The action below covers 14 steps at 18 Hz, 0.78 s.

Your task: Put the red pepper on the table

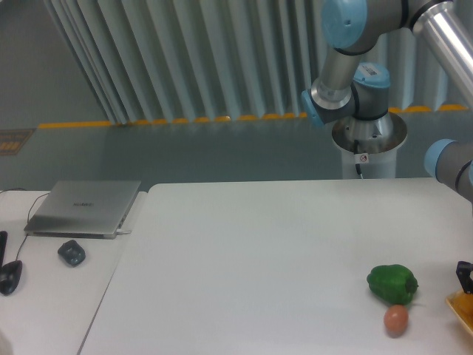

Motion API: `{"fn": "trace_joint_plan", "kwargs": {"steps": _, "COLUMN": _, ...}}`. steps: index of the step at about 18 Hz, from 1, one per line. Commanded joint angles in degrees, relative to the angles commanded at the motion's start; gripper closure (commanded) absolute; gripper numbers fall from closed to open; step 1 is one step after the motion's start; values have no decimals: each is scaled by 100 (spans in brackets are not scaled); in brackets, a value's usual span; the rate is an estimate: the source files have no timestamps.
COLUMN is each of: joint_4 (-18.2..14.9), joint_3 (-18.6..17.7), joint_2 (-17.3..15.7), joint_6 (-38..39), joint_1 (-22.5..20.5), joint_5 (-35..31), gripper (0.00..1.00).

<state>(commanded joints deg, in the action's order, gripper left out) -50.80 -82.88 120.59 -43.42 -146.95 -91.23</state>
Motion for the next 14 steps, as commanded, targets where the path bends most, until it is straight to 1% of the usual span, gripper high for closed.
{"fn": "trace_joint_plan", "kwargs": {"steps": 2, "joint_4": 0, "joint_3": 26, "joint_2": -18, "joint_6": 9, "joint_1": 0, "joint_5": 26, "gripper": 60}}
{"fn": "trace_joint_plan", "kwargs": {"steps": 4, "joint_4": -52, "joint_3": 44, "joint_2": -96, "joint_6": 44, "joint_1": -17, "joint_5": 271, "gripper": 60}}
{"fn": "trace_joint_plan", "kwargs": {"steps": 6, "joint_4": -201, "joint_3": 61, "joint_2": -237, "joint_6": 61, "joint_1": -87, "joint_5": 622, "gripper": 60}}
{"fn": "trace_joint_plan", "kwargs": {"steps": 8, "joint_4": -360, "joint_3": 105, "joint_2": -272, "joint_6": 62, "joint_1": -114, "joint_5": 642, "gripper": 60}}
{"fn": "trace_joint_plan", "kwargs": {"steps": 10, "joint_4": -448, "joint_3": 105, "joint_2": -351, "joint_6": 35, "joint_1": -132, "joint_5": 685, "gripper": 60}}
{"fn": "trace_joint_plan", "kwargs": {"steps": 12, "joint_4": -553, "joint_3": 97, "joint_2": -439, "joint_6": 17, "joint_1": -149, "joint_5": 957, "gripper": 60}}
{"fn": "trace_joint_plan", "kwargs": {"steps": 14, "joint_4": -729, "joint_3": 97, "joint_2": -562, "joint_6": -9, "joint_1": -255, "joint_5": 1256, "gripper": 60}}
